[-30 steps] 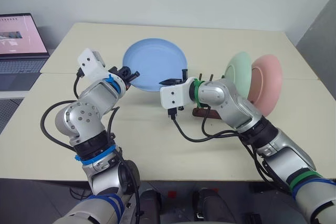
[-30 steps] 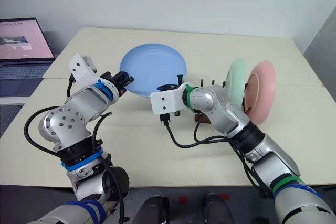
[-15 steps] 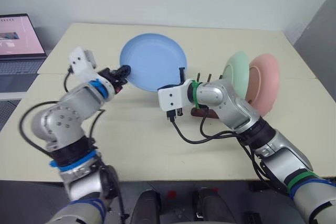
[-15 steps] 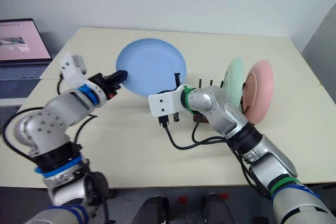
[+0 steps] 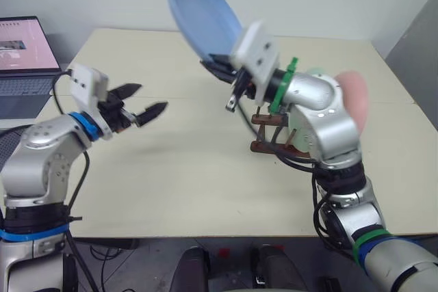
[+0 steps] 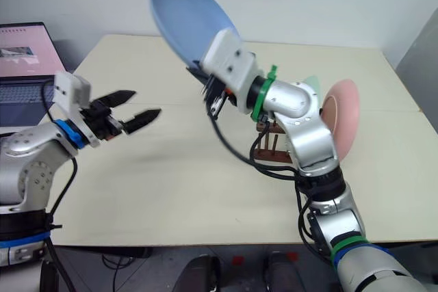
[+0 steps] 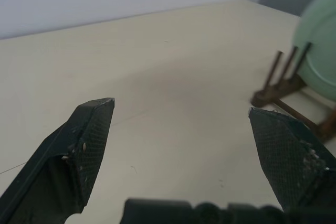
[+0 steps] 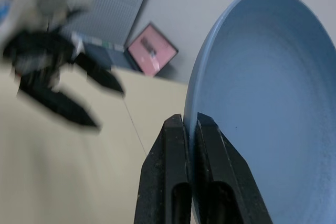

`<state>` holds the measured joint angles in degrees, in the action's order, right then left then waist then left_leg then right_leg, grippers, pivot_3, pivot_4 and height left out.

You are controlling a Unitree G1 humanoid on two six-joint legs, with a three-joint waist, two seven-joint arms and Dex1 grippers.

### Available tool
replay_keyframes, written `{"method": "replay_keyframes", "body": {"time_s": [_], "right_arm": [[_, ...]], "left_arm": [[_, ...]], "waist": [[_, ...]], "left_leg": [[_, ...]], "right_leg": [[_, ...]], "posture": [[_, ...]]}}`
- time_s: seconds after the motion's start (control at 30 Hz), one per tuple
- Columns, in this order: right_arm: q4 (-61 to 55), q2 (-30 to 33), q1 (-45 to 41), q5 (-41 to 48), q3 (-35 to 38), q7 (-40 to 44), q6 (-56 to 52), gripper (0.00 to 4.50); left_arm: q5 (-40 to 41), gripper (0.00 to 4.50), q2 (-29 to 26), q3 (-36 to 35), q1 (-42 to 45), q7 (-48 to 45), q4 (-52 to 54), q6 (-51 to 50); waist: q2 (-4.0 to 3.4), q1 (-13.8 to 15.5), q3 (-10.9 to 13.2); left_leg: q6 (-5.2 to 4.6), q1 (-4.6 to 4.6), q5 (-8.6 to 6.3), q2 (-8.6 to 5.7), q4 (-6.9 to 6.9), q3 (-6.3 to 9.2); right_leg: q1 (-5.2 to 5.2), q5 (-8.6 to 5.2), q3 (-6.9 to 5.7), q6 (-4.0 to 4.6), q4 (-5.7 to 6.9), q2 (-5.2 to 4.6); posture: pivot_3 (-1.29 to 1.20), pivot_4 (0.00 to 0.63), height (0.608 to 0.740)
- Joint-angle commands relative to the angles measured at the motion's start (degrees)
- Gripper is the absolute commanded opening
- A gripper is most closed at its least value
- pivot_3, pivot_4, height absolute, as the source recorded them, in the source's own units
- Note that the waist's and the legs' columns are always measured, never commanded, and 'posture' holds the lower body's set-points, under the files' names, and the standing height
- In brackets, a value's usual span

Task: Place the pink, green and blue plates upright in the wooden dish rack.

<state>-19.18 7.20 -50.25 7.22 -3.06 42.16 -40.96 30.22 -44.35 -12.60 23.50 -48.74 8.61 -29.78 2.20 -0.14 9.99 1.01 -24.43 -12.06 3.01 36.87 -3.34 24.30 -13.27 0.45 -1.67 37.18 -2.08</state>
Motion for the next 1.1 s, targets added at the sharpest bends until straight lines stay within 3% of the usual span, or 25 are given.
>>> {"method": "replay_keyframes", "body": {"time_s": [0.03, 0.3, 0.7, 1.1], "right_arm": [[-10.16, -1.01, 0.93, 11.80, 8.92, -2.70, -15.64, 0.00], [-20.60, -6.02, 0.92, 28.57, 25.50, -13.03, -38.59, 0.00], [-21.85, -13.48, 2.13, 31.85, 33.89, -28.41, -44.63, 0.00], [-24.78, -17.20, 1.92, 34.57, 39.12, -34.03, -51.46, 0.00]], "left_arm": [[1.94, 4.48, -2.46, 2.65, 0.35, -7.48, 5.79, 1.83], [0.62, 4.48, -5.47, 9.10, 4.88, -17.41, 6.79, 3.76], [-0.15, 4.48, -2.38, 11.45, 11.56, -18.90, 4.64, 5.00], [-0.37, 4.48, -1.67, 12.07, 12.23, -19.51, 3.43, 5.67]], "waist": [[-0.01, 0.02, 0.00], [-0.04, -0.11, 0.02], [-0.05, -0.51, 0.03], [-0.07, -1.15, 0.04]], "left_leg": [[-0.01, -0.01, 0.00, 0.00, 0.01, -0.02], [-0.03, 0.02, 0.01, -0.20, 0.06, -0.04], [-0.05, -0.03, 0.01, -0.15, 0.02, 0.03], [-0.05, -0.03, 0.01, -0.12, 0.02, 0.08]], "right_leg": [[0.00, -0.05, -0.01, 0.09, -0.01, -0.01], [0.01, -0.07, -0.07, 0.07, 0.02, 0.38], [0.04, -0.06, 0.05, -0.02, 0.01, 0.66], [0.04, -0.06, 0.04, -0.03, 0.01, 0.69]], "posture": [[0.00, 0.150, 0.740], [0.00, 0.150, 0.740], [0.00, 0.150, 0.740], [0.00, 0.150, 0.740]]}}
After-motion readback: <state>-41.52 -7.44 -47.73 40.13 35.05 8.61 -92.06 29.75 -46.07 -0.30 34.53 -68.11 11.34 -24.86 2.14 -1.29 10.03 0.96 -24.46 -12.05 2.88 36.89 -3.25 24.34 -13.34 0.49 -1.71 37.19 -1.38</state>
